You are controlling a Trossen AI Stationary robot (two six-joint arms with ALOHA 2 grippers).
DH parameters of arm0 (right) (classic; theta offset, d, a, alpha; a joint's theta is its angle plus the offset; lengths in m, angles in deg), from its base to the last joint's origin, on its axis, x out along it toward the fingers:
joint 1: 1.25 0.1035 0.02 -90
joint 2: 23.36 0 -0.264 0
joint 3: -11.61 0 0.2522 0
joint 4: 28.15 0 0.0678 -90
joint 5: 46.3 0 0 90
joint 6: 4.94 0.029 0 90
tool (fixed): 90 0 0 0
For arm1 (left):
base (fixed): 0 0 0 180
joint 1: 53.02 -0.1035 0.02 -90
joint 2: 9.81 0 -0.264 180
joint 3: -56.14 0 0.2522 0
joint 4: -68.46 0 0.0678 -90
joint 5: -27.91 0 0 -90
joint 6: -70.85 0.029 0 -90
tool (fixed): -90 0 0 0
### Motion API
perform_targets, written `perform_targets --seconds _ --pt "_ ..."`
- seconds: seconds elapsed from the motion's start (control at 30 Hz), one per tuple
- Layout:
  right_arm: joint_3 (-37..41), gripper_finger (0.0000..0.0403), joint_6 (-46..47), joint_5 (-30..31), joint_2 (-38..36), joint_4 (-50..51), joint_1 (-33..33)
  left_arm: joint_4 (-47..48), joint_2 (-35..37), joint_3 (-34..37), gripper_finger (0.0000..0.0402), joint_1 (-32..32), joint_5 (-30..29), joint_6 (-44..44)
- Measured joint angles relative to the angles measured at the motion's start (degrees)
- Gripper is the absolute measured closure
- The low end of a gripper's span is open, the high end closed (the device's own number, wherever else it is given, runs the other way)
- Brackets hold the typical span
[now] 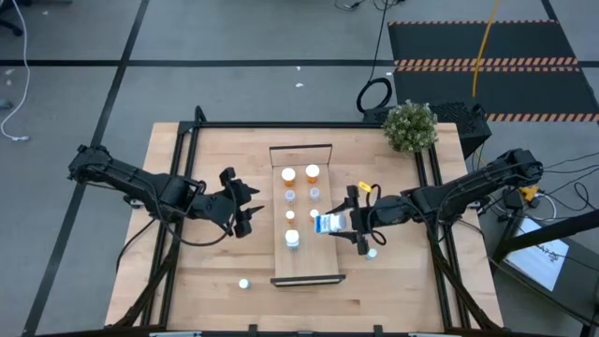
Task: Pick and place medicine bottles onto shelf by color
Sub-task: Put the white blue medicine bottle on the shelf
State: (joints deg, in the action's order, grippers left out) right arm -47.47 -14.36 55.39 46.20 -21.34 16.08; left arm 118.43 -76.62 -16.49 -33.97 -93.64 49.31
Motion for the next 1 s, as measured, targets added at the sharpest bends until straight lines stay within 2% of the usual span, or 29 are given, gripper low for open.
perform_targets --seconds 0.37,0.53,0.73,1.0 --pt "-0.8 0.0156 -0.1 -2.8 0.5 -1.0 -1.7 -0.1 0.0 0.0 0.0183 -0.2 0.0 0.3" --pt "-5.0 0.0156 0.1 -6.4 4.0 0.5 -3.8 -0.3 0.0 0.0 0.0183 -1.0 0.0 0.3" --pt "-14.1 0.0156 1.6 -7.5 10.3 12.7 -4.3 -0.3 0.0 0.0 0.0183 -1.1 0.0 0.3" --pt "-23.3 0.0156 3.1 -11.1 17.8 22.3 -4.2 0.0 0.0 0.0 0.0183 -1.0 0.0 0.4"
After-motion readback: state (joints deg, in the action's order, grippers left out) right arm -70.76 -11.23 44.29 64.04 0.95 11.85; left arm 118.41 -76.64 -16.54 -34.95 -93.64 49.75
